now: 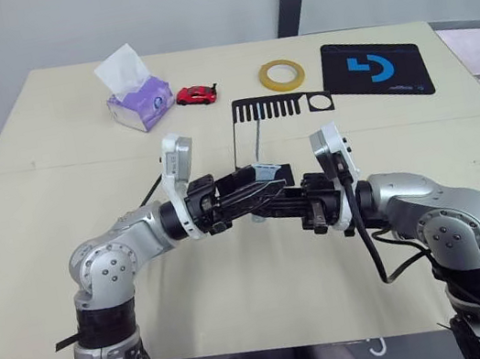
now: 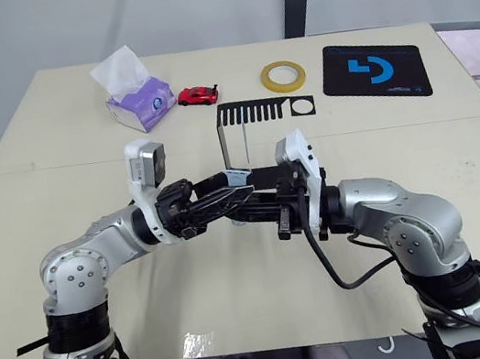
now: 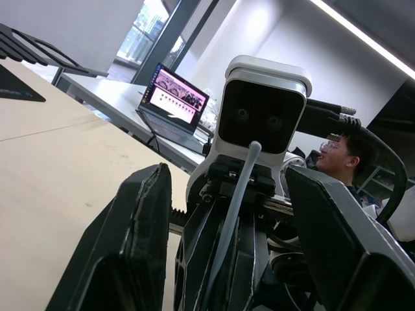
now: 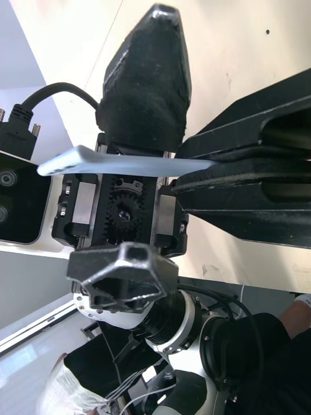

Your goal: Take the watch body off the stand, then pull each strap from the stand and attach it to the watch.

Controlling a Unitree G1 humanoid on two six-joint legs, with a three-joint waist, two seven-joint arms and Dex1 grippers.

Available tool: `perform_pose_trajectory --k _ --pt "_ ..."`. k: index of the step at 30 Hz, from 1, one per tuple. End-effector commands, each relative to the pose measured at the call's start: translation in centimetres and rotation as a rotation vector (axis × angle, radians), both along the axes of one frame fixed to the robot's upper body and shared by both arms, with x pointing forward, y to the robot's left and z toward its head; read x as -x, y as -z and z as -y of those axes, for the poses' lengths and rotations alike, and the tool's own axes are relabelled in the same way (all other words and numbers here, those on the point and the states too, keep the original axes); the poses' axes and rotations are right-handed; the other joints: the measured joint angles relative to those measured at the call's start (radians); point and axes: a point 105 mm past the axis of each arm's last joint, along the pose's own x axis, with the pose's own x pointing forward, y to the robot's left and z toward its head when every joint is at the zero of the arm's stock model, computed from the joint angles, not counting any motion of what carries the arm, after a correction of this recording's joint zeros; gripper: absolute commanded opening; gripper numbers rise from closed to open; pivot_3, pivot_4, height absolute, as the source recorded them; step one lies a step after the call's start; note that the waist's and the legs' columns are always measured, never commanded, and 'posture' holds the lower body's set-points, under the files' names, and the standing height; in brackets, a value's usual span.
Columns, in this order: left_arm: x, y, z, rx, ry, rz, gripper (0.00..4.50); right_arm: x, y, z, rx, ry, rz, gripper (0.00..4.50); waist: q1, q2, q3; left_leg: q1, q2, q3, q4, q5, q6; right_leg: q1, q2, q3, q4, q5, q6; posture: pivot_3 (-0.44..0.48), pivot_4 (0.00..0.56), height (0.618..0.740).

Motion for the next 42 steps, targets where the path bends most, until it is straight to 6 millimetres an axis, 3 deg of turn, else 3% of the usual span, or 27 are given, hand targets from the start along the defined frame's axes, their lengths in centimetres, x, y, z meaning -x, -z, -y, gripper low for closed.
perform_pose_trajectory --k 1,8,11,14,15,42 --pt "0.60 -1.00 0.09 0.036 0.023 0.036 2.46 0.41 -1.16 0.03 -0.027 -0.017 0.041 0.00 0.000 0.000 0.000 0.000 0.000 0.000 0.000 0.000 0.000 0.000 0.000 0.000 0.000 0.000 0.000 0.000 0.150 0.738" --pt "0.54 -1.02 0.19 0.041 0.022 0.039 2.46 0.42 -1.15 0.08 -0.026 -0.016 0.041 0.00 0.000 0.000 0.000 0.000 0.000 0.000 0.000 0.000 0.000 0.000 0.000 0.000 0.000 0.000 0.000 0.000 0.150 0.738" --pt "0.53 -1.14 0.23 0.051 0.020 0.039 1.65 0.47 -1.12 0.13 -0.025 -0.017 0.040 0.00 0.000 0.000 0.000 0.000 0.000 0.000 0.000 0.000 0.000 0.000 0.000 0.000 0.000 0.000 0.000 0.000 0.150 0.738" --pt "0.54 -1.12 0.27 0.052 0.021 0.039 0.31 0.47 -1.13 0.15 -0.026 -0.017 0.039 0.00 0.000 0.000 0.000 0.000 0.000 0.000 0.000 0.000 0.000 0.000 0.000 0.000 0.000 0.000 0.000 0.000 0.150 0.738" --pt "0.55 -1.11 0.28 0.052 0.023 0.038 0.08 0.46 -1.15 0.15 -0.026 -0.017 0.039 0.00 0.000 0.000 0.000 0.000 0.000 0.000 0.000 0.000 0.000 0.000 0.000 0.000 0.000 0.000 0.000 0.000 0.150 0.738" --pt "0.65 -1.21 0.47 0.060 0.039 0.028 0.08 0.37 -1.48 0.13 -0.034 -0.002 0.049 0.00 0.000 0.000 0.000 0.000 0.000 0.000 0.000 0.000 0.000 0.000 0.000 0.000 0.000 0.000 0.000 0.000 0.150 0.738"
